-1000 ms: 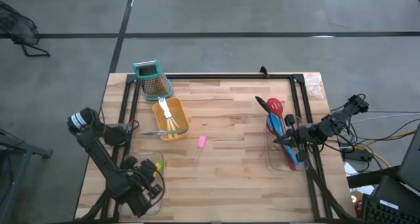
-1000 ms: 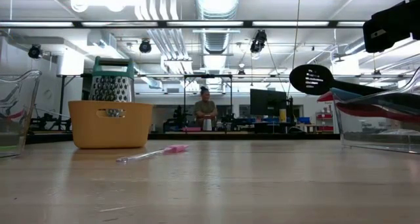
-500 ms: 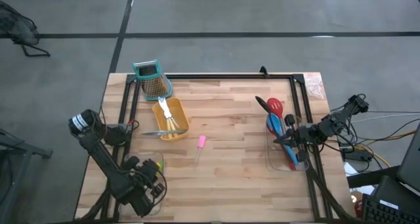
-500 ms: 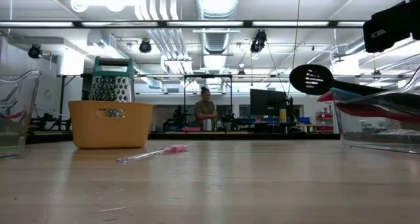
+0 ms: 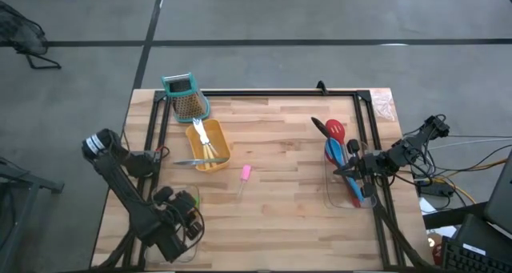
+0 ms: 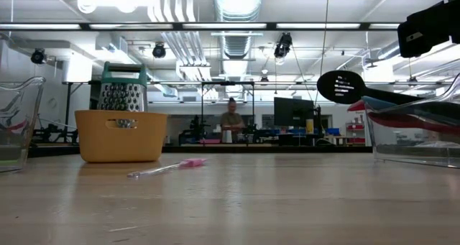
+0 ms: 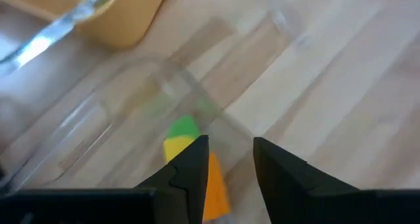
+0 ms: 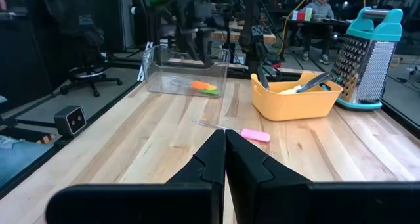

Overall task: Pick & Place Kitchen Items
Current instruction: Put the pink spatula into the left transparent bin

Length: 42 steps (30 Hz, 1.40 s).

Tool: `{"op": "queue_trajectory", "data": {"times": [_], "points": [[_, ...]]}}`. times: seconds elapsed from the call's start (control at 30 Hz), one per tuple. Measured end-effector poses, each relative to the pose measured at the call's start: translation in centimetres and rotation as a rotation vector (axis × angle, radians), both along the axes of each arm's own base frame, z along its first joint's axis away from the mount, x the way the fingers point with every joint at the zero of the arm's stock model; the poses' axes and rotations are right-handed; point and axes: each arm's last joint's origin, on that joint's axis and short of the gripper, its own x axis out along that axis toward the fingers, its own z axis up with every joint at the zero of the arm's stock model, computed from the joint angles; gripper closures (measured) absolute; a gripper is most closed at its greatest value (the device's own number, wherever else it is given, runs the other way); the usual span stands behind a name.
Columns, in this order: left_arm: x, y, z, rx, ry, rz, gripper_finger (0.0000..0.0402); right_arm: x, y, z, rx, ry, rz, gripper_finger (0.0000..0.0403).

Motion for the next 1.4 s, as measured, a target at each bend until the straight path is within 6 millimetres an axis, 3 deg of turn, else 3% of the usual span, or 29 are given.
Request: {"op": "queue_trajectory", "data": {"times": [0.27,0.37,0.5,0.8,1.03,1.2,1.4], "points": [[1.3,-0.2,4.4,0.068,-0.313,-0.048,0.0275,0.0,0.0,0.0,0.0,-0.001,0.0,0.0394],[2.4,0.2,5.1,0.148,-0.436,-0.052,0.0275,0.0,0.0,0.0,-0.001,-0.001,0.0,0.0394],[4.3,1.3,5.1,0.195,-0.439,-0.05,0.0275,0.0,0.0,0.0,-0.001,-0.001,0.0,0.0394],[9.5,4.2,4.2,0.278,-0.396,-0.06,0.0269,0.0,0.0,0.0,-0.001,-0.001,0.0,0.0394],[13.7,7.0,2.9,0.282,-0.344,-0.082,0.0215,0.0,0.0,0.0,0.0,-0.001,0.0,0.0394],[15.7,9.5,0.8,0.27,-0.301,0.043,0.019,0.0,0.0,0.0,-0.001,-0.001,0.0,0.0394],[17.6,10.5,-3.1,0.284,-0.216,0.116,0.0188,0.0,0.0,0.0,0.0,-0.001,0.0,0.0394]]}}
